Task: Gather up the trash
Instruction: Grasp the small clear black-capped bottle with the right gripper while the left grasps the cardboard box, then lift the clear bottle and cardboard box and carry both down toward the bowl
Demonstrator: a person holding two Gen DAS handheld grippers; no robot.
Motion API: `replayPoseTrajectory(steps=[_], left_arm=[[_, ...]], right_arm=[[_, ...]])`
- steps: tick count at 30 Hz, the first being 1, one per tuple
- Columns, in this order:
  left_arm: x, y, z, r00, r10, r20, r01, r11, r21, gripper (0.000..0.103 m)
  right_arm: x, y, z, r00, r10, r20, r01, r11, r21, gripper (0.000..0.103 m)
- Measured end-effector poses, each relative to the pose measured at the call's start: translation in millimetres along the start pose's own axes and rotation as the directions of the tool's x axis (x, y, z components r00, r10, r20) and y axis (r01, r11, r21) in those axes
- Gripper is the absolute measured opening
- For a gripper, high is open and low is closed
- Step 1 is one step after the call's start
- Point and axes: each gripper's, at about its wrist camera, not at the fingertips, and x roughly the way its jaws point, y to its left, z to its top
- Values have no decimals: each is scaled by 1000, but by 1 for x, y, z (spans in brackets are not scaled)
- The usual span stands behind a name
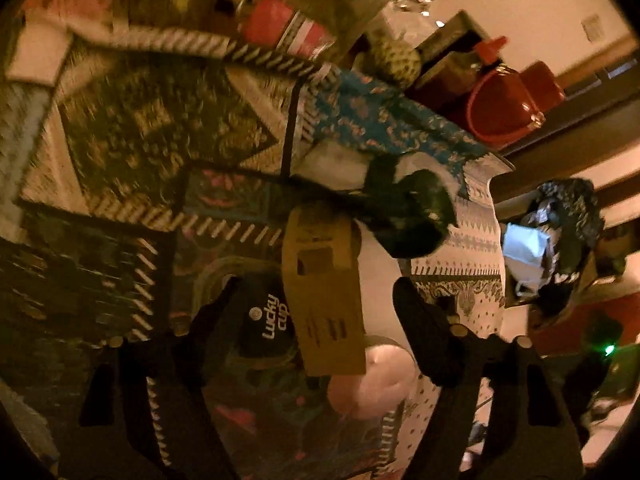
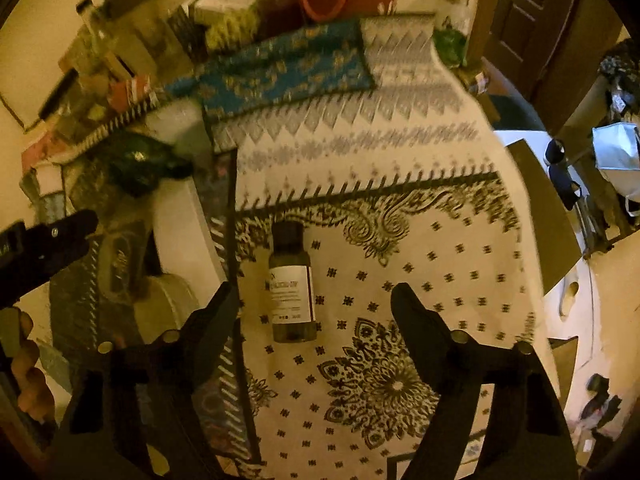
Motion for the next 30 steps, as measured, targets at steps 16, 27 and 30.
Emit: replayPoseTrajectory(steps=[16,27,30], left_arm=[[32,-4,12,997,-61,-46,62,998,15,41],[-7,-22,1,996,70,57,-76,990,117,40],[-24,-34,-6,987,119,111,-137,976,169,39]], right_arm=[[34,28,0,995,-97,-36,90,983,-160,26],[17,8,-1,999,-10,-38,7,996,-87,26],[-2,2,0,1000,17,-5,-17,997,-80,26]])
